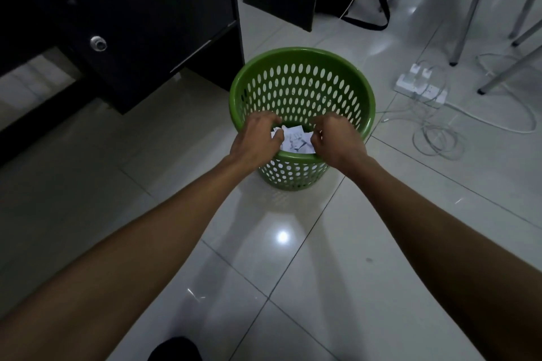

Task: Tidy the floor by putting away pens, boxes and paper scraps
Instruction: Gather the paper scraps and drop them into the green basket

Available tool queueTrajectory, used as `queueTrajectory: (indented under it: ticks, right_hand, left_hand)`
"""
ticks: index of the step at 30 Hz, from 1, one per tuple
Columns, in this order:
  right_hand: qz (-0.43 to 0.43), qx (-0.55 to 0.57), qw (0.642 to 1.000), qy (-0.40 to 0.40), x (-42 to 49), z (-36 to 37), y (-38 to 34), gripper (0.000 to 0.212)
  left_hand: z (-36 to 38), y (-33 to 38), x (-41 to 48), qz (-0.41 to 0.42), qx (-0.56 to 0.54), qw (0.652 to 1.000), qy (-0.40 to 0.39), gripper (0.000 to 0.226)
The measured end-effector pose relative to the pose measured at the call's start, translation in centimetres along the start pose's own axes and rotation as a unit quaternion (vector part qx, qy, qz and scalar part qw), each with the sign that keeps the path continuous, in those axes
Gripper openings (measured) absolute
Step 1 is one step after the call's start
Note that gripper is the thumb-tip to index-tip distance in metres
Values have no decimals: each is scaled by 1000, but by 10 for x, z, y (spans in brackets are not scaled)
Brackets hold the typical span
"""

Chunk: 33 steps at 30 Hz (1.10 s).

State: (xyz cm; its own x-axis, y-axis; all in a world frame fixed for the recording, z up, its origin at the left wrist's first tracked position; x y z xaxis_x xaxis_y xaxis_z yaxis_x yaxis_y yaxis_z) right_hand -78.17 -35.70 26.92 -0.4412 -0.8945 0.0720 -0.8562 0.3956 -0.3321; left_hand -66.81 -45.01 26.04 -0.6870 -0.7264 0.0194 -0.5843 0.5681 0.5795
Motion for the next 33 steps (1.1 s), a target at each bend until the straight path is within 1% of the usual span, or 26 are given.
queueTrajectory:
  ticks: [2, 5, 8, 10, 14, 19, 22, 27, 30, 33]
  right_hand:
    - [5, 15, 1000, -12, 2, 8, 4, 28]
    - [22, 42, 999, -11, 1, 14, 13, 29]
    - [31, 40, 999, -9, 1, 16, 15, 29]
    - [16, 29, 999, -14, 0, 19, 12, 29]
    - [-17, 13, 999, -33, 4, 23, 9, 32]
    - [-41, 5, 998, -53, 5, 26, 7, 34]
    - [-52, -5, 996, -69, 7, 30, 10, 34]
    - [-12, 26, 993, -118, 10, 40, 20, 39]
    - [24, 64, 991, -118, 13, 39, 23, 46]
    - [52, 48, 993, -96, 14, 41, 25, 53]
  left_hand:
    - [4, -2, 3, 1, -1, 1000, 5, 28]
    - [13, -6, 7, -3, 24, 1000, 14, 29]
    - [15, -9, 8, -10, 52, 998, 28, 30]
    - [15, -10, 8, -11, 61, 998, 30, 28]
    - [11, -10, 10, -41, 69, 996, 36, 28]
    - [7, -7, 7, -80, 65, 993, 51, 35]
    - [7, -1, 6, -81, 55, 994, 56, 37]
    - [8, -5, 5, -98, 56, 992, 56, 27]
    - [10, -9, 5, -97, 53, 992, 58, 27]
    - [13, -12, 5, -84, 48, 993, 64, 28]
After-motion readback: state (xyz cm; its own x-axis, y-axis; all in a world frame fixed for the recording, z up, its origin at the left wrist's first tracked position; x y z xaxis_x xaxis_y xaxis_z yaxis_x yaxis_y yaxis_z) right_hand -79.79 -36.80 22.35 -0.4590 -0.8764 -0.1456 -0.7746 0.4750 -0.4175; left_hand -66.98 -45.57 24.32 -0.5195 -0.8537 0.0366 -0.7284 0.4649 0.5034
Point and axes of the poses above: each hand's wrist, its own x-axis towards the middle knuckle, its own z-axis out of the palm, y = z × x, the point moved 10 cm from there along x, towards the middle knuckle, and after that the axes turned 5 degrees about -z, right-handed, at the moved point
